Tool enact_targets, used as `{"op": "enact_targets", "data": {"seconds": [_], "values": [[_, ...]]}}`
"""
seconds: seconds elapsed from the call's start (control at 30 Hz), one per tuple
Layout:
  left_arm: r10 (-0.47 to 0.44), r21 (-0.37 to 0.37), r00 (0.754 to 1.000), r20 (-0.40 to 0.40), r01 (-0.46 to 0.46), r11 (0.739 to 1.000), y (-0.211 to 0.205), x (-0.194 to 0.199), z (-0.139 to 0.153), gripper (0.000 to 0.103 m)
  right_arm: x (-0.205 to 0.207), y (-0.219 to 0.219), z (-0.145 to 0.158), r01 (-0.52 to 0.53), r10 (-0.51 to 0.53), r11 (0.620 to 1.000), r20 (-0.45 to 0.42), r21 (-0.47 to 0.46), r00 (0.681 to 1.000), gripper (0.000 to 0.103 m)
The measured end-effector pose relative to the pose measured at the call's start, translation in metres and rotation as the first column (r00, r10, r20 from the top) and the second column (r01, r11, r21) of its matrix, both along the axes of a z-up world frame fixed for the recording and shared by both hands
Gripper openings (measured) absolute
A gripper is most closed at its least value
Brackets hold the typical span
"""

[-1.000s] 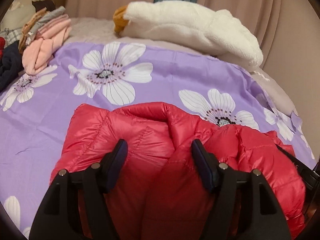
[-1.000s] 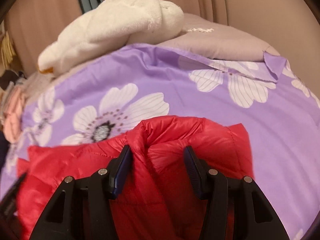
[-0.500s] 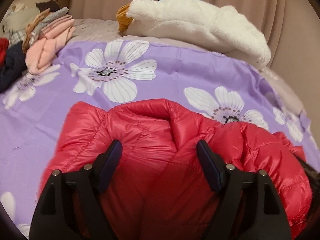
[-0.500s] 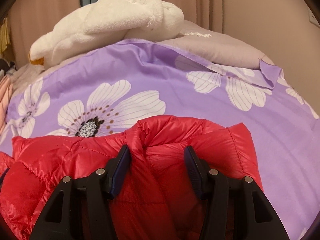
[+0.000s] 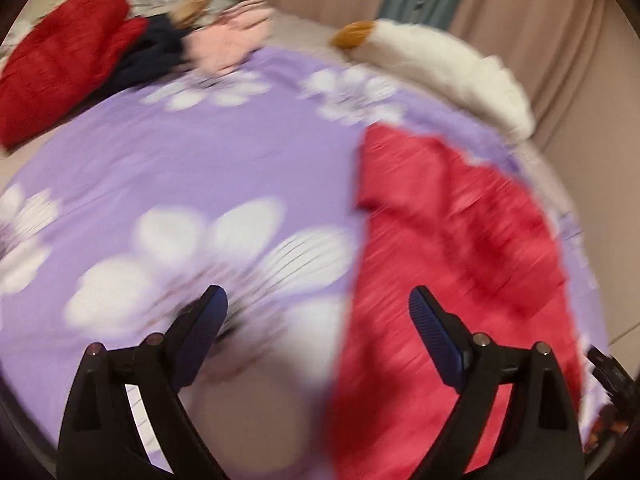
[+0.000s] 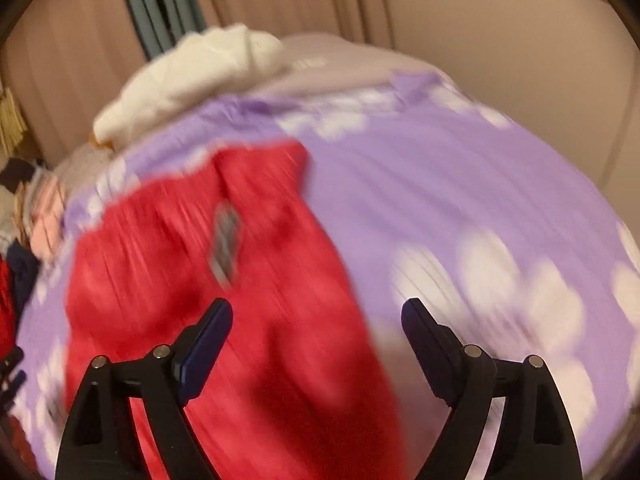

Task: Fold large clothes

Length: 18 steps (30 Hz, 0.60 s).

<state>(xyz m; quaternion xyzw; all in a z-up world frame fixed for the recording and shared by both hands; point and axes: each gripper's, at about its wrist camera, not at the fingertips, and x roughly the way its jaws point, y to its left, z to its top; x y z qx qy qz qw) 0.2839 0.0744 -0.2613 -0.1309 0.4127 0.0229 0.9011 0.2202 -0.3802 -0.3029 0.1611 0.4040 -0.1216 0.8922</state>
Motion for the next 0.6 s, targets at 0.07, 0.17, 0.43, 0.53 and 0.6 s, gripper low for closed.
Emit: {"op": "enact_targets", "data": {"seconds": [0.07,0.17,0.43,0.53,0.6], "values": [[-0.019,-0.093,0.998,-0.057,0.013,0.996,0.012,-0.023,-0.018,0.092,-0.025,-0.007,-0.015,0.03,-0.029,0.999,-0.037,0.021,0.999,0.086],[-0.087,-0.265,0.987,-0.135,0.049,0.963,0.015,-0.053,-0.045,0.092,-0.062,-0.021,-0.035,0.09,-0.085,0.983,-0.033,0.159,0.996,0.086],[-0.388,-0.731,0.917,-0.086,0.207,0.65,-0.055,-0.091,-0.073,0.094,-0.079,0.025,-0.048,-0.033,0.007,0.899,0.06,0.437,0.998,0.086],[-0.344,-0.697,0.936,-0.074,0.198,0.689,-0.081,-0.092,-0.076,0.094,-0.069,0.052,-0.056,-0.092,0.061,0.846,0.076,0.525,0.995,0.086],[-0.306,-0.67,0.95,-0.065,0.186,0.719,-0.089,-0.085,-0.072,0.093,-0.064,0.061,-0.06,-0.096,0.069,0.836,0.07,0.54,0.995,0.086]]}}
